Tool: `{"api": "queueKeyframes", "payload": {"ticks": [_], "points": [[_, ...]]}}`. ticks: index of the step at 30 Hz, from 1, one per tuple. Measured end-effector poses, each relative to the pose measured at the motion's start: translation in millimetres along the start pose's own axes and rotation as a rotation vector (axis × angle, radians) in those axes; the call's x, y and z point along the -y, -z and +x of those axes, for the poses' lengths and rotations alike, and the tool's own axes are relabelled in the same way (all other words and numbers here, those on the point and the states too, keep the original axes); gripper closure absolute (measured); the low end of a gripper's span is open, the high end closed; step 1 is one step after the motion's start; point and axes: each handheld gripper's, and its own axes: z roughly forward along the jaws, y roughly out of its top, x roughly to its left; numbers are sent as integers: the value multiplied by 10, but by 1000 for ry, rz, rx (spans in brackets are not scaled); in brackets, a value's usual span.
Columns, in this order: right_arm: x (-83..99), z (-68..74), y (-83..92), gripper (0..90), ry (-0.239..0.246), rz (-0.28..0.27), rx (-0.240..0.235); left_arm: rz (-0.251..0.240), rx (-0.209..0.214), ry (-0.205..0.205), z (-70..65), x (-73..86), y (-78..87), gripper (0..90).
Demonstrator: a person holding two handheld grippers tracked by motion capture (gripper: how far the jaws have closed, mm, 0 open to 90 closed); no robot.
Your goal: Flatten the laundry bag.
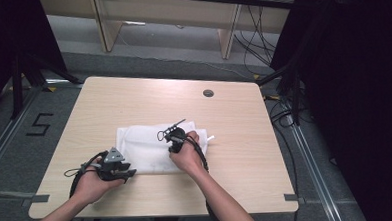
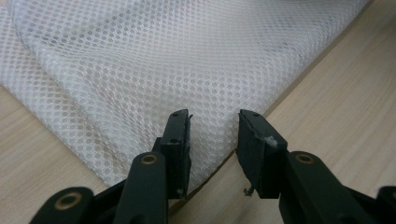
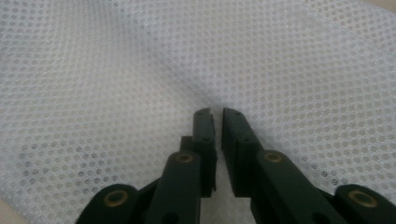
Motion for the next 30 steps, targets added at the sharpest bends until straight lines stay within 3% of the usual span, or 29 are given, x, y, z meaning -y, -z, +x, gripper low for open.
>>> {"api": "queueKeyframes", "payload": {"ticks": [3, 4, 5, 7, 8, 10, 11, 14, 16, 18, 19, 21, 23, 26, 27, 30], "points": [[-5, -19, -1, 805, 18, -2, -17, 1, -4, -10, -3, -1, -2, 633], [-10, -34, 5, 796, 19, -1, -26, 9, -3, -34, 7, -5, 8, 631], [-19, -64, 34, 783, 9, -12, -54, 3, -2, -25, 3, -4, 3, 629], [-32, -87, 93, 776, -8, -41, -61, 3, -1, -23, 3, -4, 3, 628], [-44, -121, 129, 774, 2, -75, -43, 3, -1, -23, 3, -5, 4, 627], [-55, -151, 173, 766, -6, -90, -35, 1, -2, -23, 1, -6, 5, 623], [-80, -236, 226, 735, -17, -104, -18, -8, -2, -18, -14, -10, 7, 615], [-93, -331, 264, 714, -35, -104, -8, -20, -1, -25, -35, -16, 8, 603], [-56, -529, 307, 675, -66, -104, 33, -47, 15, -62, -106, -40, 37, 600], [-39, -570, 313, 671, -71, -101, 40, -64, 15, -72, -142, -53, 40, 599], [4, -673, 312, 641, -94, -104, 36, -86, 12, -81, -176, -73, 41, 597], [20, -714, 319, 628, -90, -104, 47, -96, 15, -85, -197, -91, 35, 596], [50, -833, 332, 567, -120, -113, 66, -95, 35, -116, -234, -142, 5, 593], [53, -889, 325, 538, -115, -114, 74, -99, 34, -120, -262, -184, -22, 593], [55, -944, 297, 494, -126, -117, 76, -106, 36, -146, -260, -235, -45, 594], [53, -1009, 247, 467, -148, -117, 86, -102, 45, -130, -270, -256, -90, 594]]}}
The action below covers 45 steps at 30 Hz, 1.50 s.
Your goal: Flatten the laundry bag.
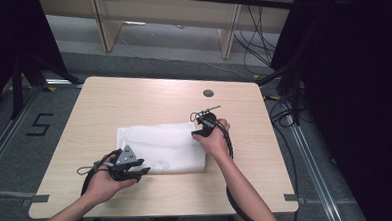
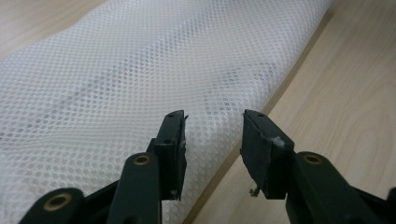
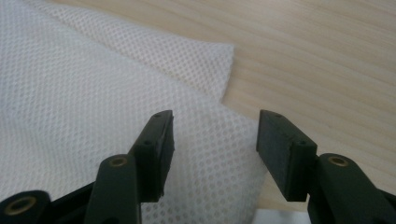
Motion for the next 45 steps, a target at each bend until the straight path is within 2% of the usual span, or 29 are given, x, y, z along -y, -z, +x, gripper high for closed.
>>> {"api": "queueKeyframes", "payload": {"ticks": [3, 4, 5, 6, 8, 9, 12, 13, 14, 15, 16, 17, 18, 19, 20, 22, 24, 27, 31, 32, 34, 35, 38, 39, 40, 41, 42, 44, 45], "points": [[-7, -13, -34, 444, -7, 3, 6, 22, 14, -15, 0, -1, -56, 593], [-14, -15, -51, 430, -2, -2, 14, 39, 15, -36, 11, -2, -80, 593], [-33, -19, -72, 413, 7, 2, 10, 35, 28, -7, -8, 4, -99, 592], [-46, -24, -77, 407, 7, -4, 3, 37, 34, 3, -9, 6, -119, 592], [-84, -34, -84, 391, 16, -14, 15, 48, 43, -3, -8, 5, -155, 594], [-97, -34, -90, 389, 20, -12, 17, 57, 35, -33, 5, 0, -170, 595], [-132, -37, -138, 390, 17, 4, -3, 60, 45, -6, -20, 9, -204, 598], [-138, -38, -157, 408, 19, 12, -9, 62, 48, -9, -21, 11, -211, 599], [-146, -26, -192, 485, 60, 36, -8, 68, 40, -37, -10, 12, -213, 602], [-146, -26, -192, 485, 60, 36, -8, 71, 46, -34, -16, 15, -214, 602], [-148, -16, -196, 530, 72, 44, -11, 69, 46, -25, -25, 19, -218, 603], [-151, 0, -192, 598, 82, 49, -22, 70, 45, -17, -30, 24, -223, 605], [-155, 36, -187, 708, 113, 70, -32, 74, 44, -18, -33, 25, -222, 608], [-155, 36, -187, 708, 113, 70, -32, 74, 44, -18, -33, 25, -222, 610], [-156, 67, -163, 814, 144, 71, -21, 75, 42, -29, -26, 25, -219, 613], [-159, 92, -131, 843, 153, 90, -21, 75, 38, -16, -35, 28, -221, 615], [-165, 119, -54, 885, 192, 84, -28, 72, 44, -18, -35, 31, -228, 620], [-160, 137, 11, 896, 204, 68, -34, 72, 42, -19, -36, 33, -229, 628], [-141, 181, 260, 900, 246, 12, -86, 69, 38, -20, -32, 37, -229, 642], [-137, 188, 298, 900, 256, -3, -105, 70, 37, -39, -17, 32, -225, 645], [-119, 217, 366, 900, 240, 6, -117, 71, 29, -38, -11, 33, -226, 649], [-94, 235, 446, 900, 270, -14, -145, 71, 38, -34, -15, 33, -224, 654], [3, 301, 630, 900, 282, -35, -210, 69, 28, -34, -19, 34, -228, 660], [3, 301, 630, 900, 282, -35, -210, 75, 31, -41, -17, 32, -222, 660], [60, 339, 687, 900, 324, -49, -242, 73, 16, -30, -28, 30, -230, 665], [60, 339, 687, 900, 324, -49, -242, 73, 16, -30, -28, 30, -230, 668], [95, 368, 705, 900, 337, -66, -249, 75, 20, -9, -41, 28, -236, 668], [180, 447, 798, 900, 391, -54, -309, 80, 11, -13, -50, 19, -239, 676], [180, 447, 798, 900, 391, -54, -309, 80, 11, -13, -50, 19, -239, 676]]}}
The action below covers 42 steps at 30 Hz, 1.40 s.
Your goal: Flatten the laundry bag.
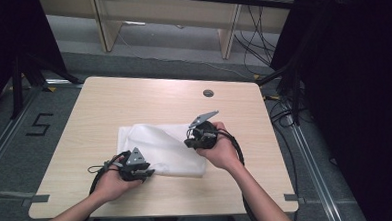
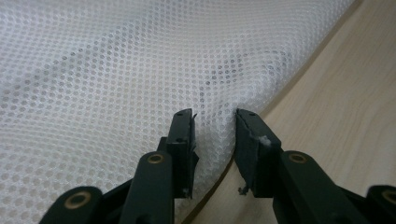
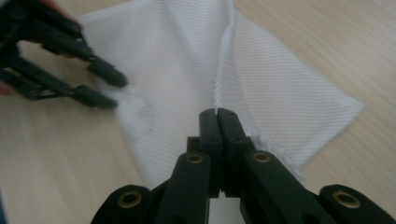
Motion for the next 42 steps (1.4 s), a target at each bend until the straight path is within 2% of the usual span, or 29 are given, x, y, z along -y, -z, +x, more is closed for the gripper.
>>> {"api": "queueKeyframes", "payload": {"ticks": [2, 3, 4, 5, 6, 10, 11, 13, 14, 16, 17, 19, 20, 22, 23, 24, 25, 27, 28, 29, 30, 31, 33, 35, 36, 39, 40, 41, 42], "points": [[33, 95, 17, 900, 14, -7, -34, -1, -3, -16, 1, 0, 1, 677], [52, 144, 21, 900, 30, -8, -45, -3, -1, 0, -6, 5, -2, 677], [66, 197, 43, 900, 17, 14, -58, -4, -1, 0, -5, 5, -3, 677], [93, 253, 31, 900, 40, -11, -106, -4, 0, 0, -4, 5, -3, 677], [93, 253, 31, 900, 40, -11, -106, -4, 0, 0, -4, 5, -3, 677], [163, 405, 53, 900, 80, 20, -178, -10, -4, 9, -7, 12, -2, 675], [211, 463, 49, 900, 88, 26, -198, -10, -5, -4, 0, 9, 3, 673], [229, 470, 35, 900, 110, 21, -202, -11, -3, 0, 1, 10, 4, 668], [278, 506, 15, 900, 108, 27, -233, -10, 3, 0, 7, 8, 7, 656], [304, 526, 9, 900, 106, 29, -231, -16, 18, 45, -6, 15, 7, 645], [349, 564, -14, 900, 101, 35, -252, -6, 16, 18, 10, 10, 29, 629], [365, 574, -22, 900, 111, 31, -251, -6, 23, 26, -2, 9, 46, 623], [380, 584, -31, 900, 108, 31, -255, 2, 23, 18, -4, 3, 85, 622], [407, 593, -51, 900, 113, 31, -260, -12, 32, 53, -9, 3, 154, 630], [415, 596, -62, 900, 119, 30, -269, -12, 30, 57, 2, 4, 210, 635], [426, 614, -51, 900, 95, 43, -267, -29, 26, 74, 20, 13, 318, 637], [430, 616, -48, 900, 102, 41, -267, -29, 26, 74, 20, 13, 318, 639], [439, 626, -51, 900, 116, 29, -282, -45, 29, 113, 75, 19, 483, 646], [448, 638, -43, 900, 99, 34, -281, -55, 33, 135, 107, 14, 534, 645], [450, 644, -47, 900, 119, 38, -286, -112, 17, 193, 223, -15, 718, 648], [450, 644, -47, 900, 119, 38, -286, -112, 17, 193, 223, -15, 718, 648], [460, 656, -46, 900, 115, 49, -284, -139, -10, 207, 285, -33, 820, 648], [491, 692, -61, 900, 152, 70, -294, -151, -18, 210, 378, -50, 945, 629], [502, 713, -63, 900, 155, 79, -296, -162, -22, 228, 451, -72, 1029, 610], [525, 755, -83, 900, 163, 86, -326, -184, -50, 238, 548, -80, 1093, 596], [551, 807, -90, 900, 155, 111, -348, -194, -61, 263, 642, -86, 1158, 590], [571, 834, -92, 900, 160, 131, -345, -196, -66, 272, 661, -88, 1178, 580], [581, 833, -103, 900, 185, 128, -350, -210, -68, 293, 676, -94, 1190, 571], [592, 856, -107, 900, 186, 129, -360, -217, -69, 296, 690, -98, 1202, 558]]}}
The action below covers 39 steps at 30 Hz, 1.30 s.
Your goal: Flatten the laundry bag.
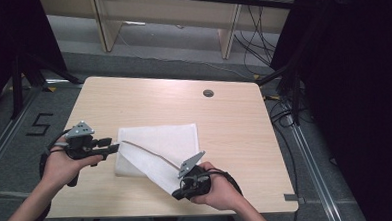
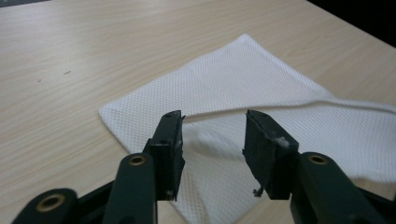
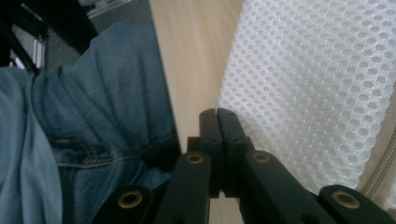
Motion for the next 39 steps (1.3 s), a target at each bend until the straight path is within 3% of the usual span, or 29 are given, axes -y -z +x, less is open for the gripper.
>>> {"api": "queueKeyframes", "payload": {"ticks": [1, 4, 7, 8, 13, 14, 15, 17, 18, 25, 26, 27, 31, 37, 39], "points": [[10, 18, -6, 900, -15, 8, -13, -7, 6, 8, 15, -12, 11, 546], [43, 41, -37, 900, 3, 22, -26, -28, 1, 25, 29, -50, 54, 514], [73, 89, -49, 900, -21, 43, -41, -42, -12, 23, 28, -80, 88, 504], [80, 95, -56, 900, 4, 40, -33, -47, -14, 21, 22, -82, 85, 504], [129, 155, -49, 900, 8, 58, -52, -63, -17, 1, -35, -94, 29, 504], [144, 173, -39, 900, -10, 69, -53, -59, -2, -7, -42, -100, 13, 503], [157, 169, -38, 900, 15, 72, -50, -54, 7, -15, -53, -109, -1, 499], [186, 205, -26, 900, -6, 81, -68, -49, 27, -39, -76, -134, -33, 495], [201, 206, -24, 900, 12, 82, -74, -48, 31, -46, -90, -145, -55, 495], [321, 242, -27, 900, 5, 111, -89, 12, 77, -81, -208, -143, -299, 507], [330, 238, -32, 900, 5, 122, -113, 17, 73, -89, -235, -123, -362, 513], [349, 242, -34, 900, 7, 114, -92, 20, 73, -94, -246, -111, -398, 535], [392, 241, -46, 900, -13, 134, -104, 94, 92, -152, -316, -17, -578, 603], [408, 197, -94, 900, -35, 132, -94, 179, 124, -188, -410, 103, -718, 669], [401, 193, -92, 900, -42, 133, -86, 178, 127, -176, -423, 115, -730, 670]]}}
